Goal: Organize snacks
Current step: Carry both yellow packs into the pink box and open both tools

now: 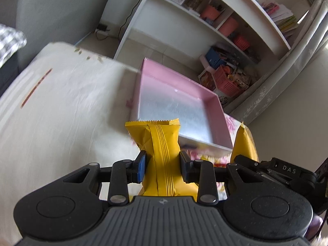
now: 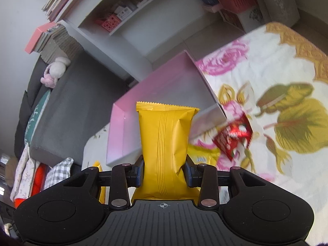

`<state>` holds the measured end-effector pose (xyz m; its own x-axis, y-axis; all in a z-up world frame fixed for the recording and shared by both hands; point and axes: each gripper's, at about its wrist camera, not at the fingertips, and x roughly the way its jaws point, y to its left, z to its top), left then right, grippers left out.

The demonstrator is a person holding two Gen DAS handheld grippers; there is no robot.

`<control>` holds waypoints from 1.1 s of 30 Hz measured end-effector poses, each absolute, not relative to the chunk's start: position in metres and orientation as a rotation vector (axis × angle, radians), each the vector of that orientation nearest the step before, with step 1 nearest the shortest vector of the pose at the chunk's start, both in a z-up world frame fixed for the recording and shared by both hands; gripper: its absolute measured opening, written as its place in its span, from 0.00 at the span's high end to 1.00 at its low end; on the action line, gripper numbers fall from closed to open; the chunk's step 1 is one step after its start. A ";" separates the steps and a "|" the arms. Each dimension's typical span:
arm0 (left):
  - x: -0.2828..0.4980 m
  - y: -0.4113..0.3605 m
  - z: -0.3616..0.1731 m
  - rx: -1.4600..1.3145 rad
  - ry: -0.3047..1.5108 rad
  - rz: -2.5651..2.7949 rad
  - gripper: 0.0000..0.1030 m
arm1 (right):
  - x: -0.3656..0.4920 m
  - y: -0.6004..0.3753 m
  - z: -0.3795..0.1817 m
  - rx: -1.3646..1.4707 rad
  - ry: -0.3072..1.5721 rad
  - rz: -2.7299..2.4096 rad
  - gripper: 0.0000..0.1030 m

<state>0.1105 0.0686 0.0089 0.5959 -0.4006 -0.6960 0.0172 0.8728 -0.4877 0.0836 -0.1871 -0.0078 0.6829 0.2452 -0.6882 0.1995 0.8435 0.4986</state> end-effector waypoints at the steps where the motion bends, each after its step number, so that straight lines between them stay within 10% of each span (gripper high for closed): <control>1: 0.116 0.066 0.010 -0.466 0.900 -0.257 0.71 | 0.090 -0.186 -0.005 0.572 0.822 0.023 0.65; 33: 0.210 0.010 -0.036 -0.288 0.784 -0.281 0.70 | 0.192 -0.197 -0.055 0.509 0.784 -0.004 0.65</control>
